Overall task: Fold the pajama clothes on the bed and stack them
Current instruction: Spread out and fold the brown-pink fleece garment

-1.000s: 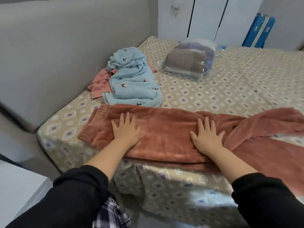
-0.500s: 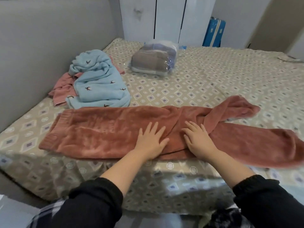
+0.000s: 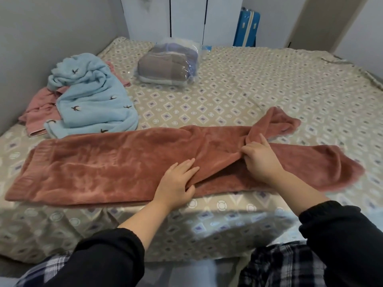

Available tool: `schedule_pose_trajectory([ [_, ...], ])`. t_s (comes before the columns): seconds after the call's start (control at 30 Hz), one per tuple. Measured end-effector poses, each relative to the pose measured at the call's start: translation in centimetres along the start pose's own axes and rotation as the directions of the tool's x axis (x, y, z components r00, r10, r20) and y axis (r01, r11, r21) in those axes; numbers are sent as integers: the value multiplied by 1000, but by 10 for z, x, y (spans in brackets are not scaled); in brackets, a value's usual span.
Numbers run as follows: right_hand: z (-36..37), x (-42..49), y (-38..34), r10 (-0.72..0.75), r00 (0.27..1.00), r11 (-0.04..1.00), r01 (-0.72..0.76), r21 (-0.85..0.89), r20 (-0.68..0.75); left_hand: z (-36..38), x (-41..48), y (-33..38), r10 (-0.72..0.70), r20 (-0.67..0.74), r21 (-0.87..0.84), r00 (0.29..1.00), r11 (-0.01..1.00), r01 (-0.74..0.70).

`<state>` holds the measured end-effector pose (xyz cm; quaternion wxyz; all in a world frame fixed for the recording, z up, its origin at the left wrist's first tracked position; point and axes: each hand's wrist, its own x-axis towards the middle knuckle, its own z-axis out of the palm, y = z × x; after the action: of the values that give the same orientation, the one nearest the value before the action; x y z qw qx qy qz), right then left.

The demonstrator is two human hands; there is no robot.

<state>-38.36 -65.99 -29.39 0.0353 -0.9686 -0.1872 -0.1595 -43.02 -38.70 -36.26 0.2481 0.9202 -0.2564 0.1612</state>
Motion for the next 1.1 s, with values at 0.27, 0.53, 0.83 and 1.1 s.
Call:
schedule_pose_trajectory([
  [0.27, -17, -36, 8, -178, 969, 983, 168, -72, -172, -22, 3, 9, 359, -228, 156, 905, 931, -330],
  [0.53, 1, -76, -4, -38, 987, 991, 17, 131, 155, -29, -4, 27, 233, 129, 152, 964, 956, -251],
  [0.83, -5, -47, 10, 144, 986, 975, -128, -179, 82, 35, 78, 50, -392, 414, 260, 821, 916, 306],
  [1.1, 7, 9, 43, 530, 846, 848, -528, -52, 54, 59, 69, 36, -345, 241, 333, 907, 907, 257],
])
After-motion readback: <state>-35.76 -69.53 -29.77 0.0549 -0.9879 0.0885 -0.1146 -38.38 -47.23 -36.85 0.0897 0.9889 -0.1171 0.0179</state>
